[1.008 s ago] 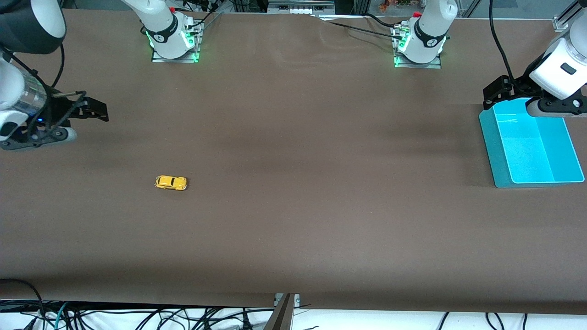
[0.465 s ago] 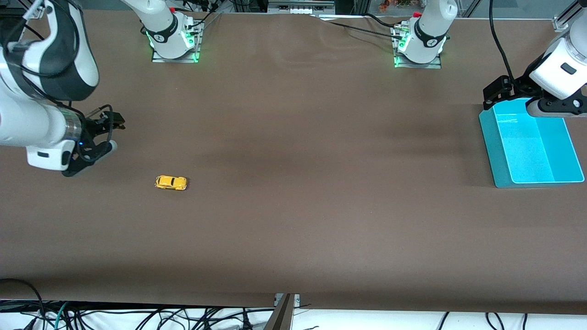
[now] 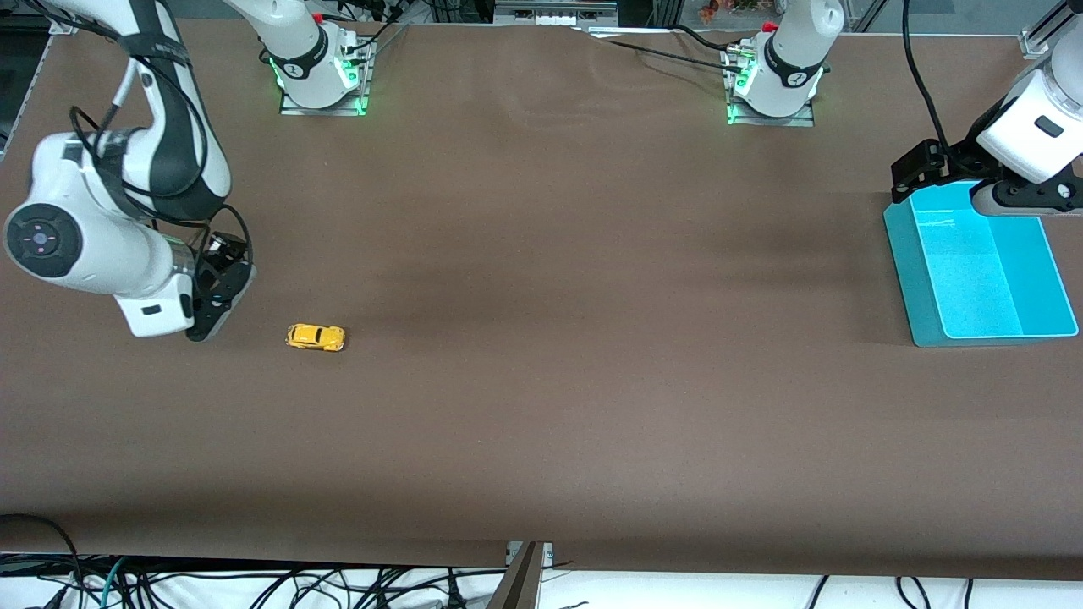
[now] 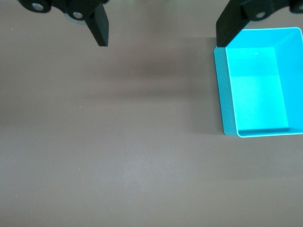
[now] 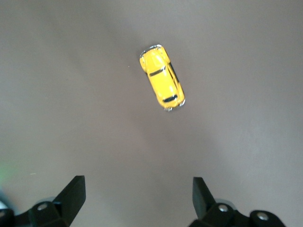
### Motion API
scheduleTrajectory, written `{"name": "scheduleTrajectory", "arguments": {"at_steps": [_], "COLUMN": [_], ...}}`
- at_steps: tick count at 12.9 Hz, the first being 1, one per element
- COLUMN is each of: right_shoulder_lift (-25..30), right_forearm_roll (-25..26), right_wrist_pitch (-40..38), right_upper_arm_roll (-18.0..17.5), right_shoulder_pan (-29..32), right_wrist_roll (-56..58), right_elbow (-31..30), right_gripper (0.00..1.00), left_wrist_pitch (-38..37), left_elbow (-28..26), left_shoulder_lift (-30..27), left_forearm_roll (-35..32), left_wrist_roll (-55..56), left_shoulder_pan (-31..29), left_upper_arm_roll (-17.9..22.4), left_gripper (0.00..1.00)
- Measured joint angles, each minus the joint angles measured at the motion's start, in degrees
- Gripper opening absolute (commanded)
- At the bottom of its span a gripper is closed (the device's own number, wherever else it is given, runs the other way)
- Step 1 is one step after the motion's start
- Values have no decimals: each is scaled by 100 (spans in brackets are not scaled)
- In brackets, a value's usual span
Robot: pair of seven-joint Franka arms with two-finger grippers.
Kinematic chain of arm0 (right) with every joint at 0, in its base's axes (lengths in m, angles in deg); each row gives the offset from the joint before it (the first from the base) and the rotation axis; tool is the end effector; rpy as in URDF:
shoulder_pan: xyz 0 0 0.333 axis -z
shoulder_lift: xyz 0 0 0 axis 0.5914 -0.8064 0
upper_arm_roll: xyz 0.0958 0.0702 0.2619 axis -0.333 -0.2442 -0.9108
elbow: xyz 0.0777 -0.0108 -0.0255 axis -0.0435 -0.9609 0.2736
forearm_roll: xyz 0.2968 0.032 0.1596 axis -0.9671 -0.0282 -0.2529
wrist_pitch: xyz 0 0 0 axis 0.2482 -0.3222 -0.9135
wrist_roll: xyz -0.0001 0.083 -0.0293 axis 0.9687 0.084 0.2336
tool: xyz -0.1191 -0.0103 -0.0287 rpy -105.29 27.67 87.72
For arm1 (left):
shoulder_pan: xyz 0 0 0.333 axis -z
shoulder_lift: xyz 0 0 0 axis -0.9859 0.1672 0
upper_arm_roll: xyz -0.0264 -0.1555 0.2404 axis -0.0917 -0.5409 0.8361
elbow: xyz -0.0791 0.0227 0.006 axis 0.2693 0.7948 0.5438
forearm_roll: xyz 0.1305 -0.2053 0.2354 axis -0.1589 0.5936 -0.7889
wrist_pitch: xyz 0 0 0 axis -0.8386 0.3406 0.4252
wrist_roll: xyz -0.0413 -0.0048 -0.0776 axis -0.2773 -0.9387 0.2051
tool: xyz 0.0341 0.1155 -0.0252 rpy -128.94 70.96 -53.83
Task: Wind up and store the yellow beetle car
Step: 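Reach the right gripper down over the yellow beetle car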
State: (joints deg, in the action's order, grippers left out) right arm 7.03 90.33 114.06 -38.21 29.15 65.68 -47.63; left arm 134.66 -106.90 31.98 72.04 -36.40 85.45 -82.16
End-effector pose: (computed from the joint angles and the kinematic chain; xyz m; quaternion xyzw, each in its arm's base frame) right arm 0.5521 0.0340 0.3484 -0.8513 -0.5159 0.0951 0.0105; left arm 0.4841 -0.0368 0.5729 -0.9994 0.0039 0.0294 0.0192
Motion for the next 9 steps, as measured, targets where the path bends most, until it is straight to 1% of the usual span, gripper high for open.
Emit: {"name": "scheduleTrajectory", "arguments": {"at_steps": [3, 5, 7, 9], "right_shoulder_lift": [-28, -94, -266, -511], "right_forearm_roll": [0, 0, 0, 0], "right_wrist_pitch": [1443, 2177, 2650, 3102], "right_upper_arm_roll": [-3, -24, -93, -155], "right_shoulder_pan": [-5, -22, -38, -52], "right_wrist_roll": [681, 1051, 1284, 1497], "right_elbow": [-880, -1302, -1483, -1514], "right_gripper": [100, 100, 100, 100], "left_wrist_pitch": [1, 1, 1, 1], "left_elbow": [1, 1, 1, 1], "left_shoulder_lift": [0, 0, 0, 0], "left_forearm_roll": [0, 0, 0, 0], "left_wrist_roll": [0, 0, 0, 0], "left_shoulder_pan": [0, 0, 0, 0], "left_upper_arm_roll": [0, 0, 0, 0], "left_gripper": [100, 100, 100, 100]}}
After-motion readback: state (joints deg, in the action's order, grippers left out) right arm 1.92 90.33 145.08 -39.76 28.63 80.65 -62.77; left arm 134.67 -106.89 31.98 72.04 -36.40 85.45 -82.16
